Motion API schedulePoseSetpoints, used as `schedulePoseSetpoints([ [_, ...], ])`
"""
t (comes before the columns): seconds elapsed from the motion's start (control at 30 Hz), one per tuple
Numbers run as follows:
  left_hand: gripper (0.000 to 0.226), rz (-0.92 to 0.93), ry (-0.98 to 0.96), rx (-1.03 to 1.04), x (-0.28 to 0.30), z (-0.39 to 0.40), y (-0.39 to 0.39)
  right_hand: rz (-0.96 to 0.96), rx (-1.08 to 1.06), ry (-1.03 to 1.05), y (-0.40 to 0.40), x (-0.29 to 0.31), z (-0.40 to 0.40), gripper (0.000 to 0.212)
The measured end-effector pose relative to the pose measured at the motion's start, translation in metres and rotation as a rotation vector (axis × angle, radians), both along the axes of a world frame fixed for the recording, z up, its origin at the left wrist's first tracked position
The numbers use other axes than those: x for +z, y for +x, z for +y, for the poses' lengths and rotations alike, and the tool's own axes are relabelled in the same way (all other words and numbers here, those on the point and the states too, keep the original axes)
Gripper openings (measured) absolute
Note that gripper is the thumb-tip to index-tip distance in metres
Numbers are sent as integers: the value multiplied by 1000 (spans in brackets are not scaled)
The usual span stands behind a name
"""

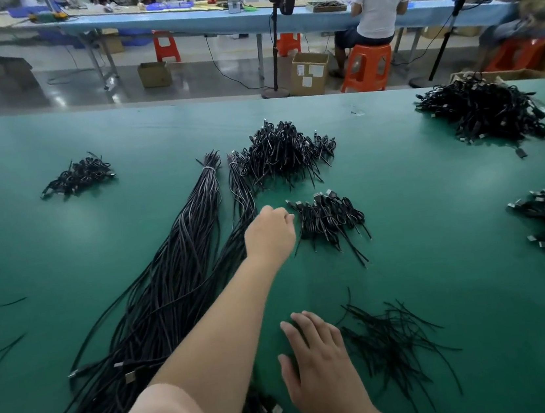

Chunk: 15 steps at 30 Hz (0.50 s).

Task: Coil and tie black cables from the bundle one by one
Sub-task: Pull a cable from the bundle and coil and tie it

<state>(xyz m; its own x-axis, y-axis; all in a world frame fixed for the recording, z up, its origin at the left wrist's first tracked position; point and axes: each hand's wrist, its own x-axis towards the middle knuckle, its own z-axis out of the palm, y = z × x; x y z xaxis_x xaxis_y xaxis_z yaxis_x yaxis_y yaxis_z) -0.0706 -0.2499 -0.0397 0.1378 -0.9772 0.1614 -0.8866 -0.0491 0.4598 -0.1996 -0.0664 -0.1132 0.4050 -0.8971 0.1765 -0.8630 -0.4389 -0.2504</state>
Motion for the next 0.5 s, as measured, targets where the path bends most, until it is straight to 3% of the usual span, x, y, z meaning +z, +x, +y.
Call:
schedulePoseSetpoints([
  [0.17, 23, -30, -129, 73, 7, 51, 64, 35, -25, 23, 1, 1, 0, 49],
  [0.4, 12, -108, 77, 213, -19, 129, 130, 41, 7, 118, 0, -4, -2, 60],
  [0.5, 24, -115, 173, 202, -35, 149, 139, 43, 1, 134, 1, -3, -1, 61],
])
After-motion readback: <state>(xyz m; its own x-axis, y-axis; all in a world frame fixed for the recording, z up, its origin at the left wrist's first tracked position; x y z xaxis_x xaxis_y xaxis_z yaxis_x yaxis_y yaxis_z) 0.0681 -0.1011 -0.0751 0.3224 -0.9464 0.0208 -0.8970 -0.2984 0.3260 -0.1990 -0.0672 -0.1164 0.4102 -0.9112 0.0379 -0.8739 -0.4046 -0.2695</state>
